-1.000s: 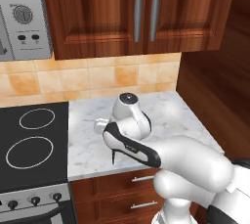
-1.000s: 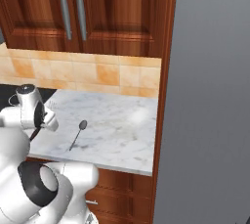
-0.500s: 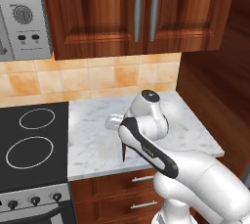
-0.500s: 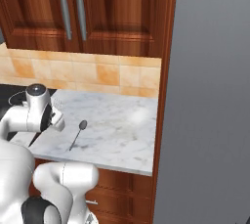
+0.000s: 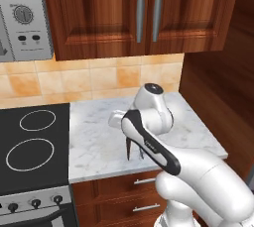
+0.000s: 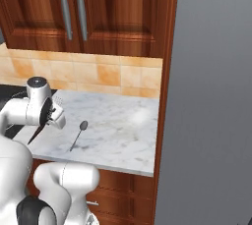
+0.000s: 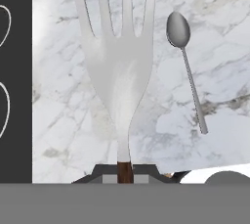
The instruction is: Take the fork and place it on the left side of the plate. Then take the spoon and place it on the right side of the plate. Make sure they're directly next to the plate.
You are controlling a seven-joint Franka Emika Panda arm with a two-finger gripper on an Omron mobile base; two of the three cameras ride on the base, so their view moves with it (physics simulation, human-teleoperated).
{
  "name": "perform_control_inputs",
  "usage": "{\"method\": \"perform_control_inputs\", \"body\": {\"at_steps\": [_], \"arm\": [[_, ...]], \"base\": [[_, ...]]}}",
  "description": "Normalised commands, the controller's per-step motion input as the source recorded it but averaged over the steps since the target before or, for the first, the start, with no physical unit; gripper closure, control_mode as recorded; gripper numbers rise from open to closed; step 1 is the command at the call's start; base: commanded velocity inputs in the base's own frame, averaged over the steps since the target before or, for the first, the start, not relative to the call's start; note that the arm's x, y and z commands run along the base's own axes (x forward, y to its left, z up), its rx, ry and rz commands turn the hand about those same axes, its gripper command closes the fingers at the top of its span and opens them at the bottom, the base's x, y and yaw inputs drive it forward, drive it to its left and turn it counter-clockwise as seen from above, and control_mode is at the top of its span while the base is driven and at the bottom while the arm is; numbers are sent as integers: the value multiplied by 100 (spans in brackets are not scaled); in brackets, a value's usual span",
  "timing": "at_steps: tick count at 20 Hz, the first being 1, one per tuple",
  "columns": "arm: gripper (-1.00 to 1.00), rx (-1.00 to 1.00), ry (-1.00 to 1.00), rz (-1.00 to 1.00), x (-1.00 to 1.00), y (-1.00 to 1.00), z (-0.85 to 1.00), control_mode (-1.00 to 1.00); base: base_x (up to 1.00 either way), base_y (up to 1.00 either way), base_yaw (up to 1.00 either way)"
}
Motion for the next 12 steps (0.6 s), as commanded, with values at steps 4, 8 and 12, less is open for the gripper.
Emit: {"method": "perform_control_inputs", "body": {"at_steps": [4, 8, 12], "arm": [[100, -5, 8, 0, 0, 0, 3, -100], [100, 0, 0, 0, 0, 0, 0, -100], [100, 0, 0, 0, 0, 0, 0, -100]], "base": [[0, 0, 0], [0, 0, 0], [0, 0, 0]]}}
